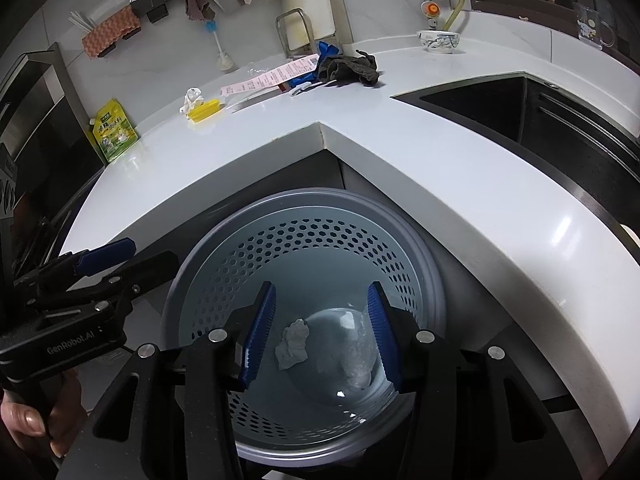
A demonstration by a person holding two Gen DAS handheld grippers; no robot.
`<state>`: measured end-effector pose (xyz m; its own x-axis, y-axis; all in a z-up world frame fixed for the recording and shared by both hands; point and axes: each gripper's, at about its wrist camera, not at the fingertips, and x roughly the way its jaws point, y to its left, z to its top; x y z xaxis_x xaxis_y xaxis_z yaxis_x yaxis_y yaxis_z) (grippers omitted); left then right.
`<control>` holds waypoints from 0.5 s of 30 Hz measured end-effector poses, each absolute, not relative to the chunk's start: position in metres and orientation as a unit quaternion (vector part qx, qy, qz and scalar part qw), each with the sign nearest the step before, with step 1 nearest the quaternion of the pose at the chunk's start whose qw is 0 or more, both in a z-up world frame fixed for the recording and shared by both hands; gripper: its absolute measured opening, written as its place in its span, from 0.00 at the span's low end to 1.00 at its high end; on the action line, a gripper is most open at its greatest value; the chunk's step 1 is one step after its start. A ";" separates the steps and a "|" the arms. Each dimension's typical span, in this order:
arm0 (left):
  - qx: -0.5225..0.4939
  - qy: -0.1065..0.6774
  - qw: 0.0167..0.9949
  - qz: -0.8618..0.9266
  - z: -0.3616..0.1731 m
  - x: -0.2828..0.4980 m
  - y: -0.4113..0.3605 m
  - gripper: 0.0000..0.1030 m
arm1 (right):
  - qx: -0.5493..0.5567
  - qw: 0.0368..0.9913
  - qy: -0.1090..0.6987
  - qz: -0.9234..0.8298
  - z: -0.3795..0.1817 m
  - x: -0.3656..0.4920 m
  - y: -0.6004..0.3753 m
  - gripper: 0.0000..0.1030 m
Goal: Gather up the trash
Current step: 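Carry both items over the trash bin and open both tools to drop them, then reach the right tool to the dark grey cloth and grasp it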
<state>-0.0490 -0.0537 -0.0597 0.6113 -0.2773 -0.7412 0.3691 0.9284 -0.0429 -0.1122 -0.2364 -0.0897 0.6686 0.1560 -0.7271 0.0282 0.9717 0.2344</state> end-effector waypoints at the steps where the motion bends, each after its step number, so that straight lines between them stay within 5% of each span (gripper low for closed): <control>1: 0.056 0.399 0.898 -0.178 -0.058 -0.049 -0.052 0.72 | 0.113 0.907 0.404 0.037 -0.088 -0.112 -0.236 0.45; 15: 0.043 0.345 0.928 -0.132 -0.016 -0.021 -0.017 0.82 | 0.093 0.921 0.376 0.045 -0.060 -0.094 -0.234 0.48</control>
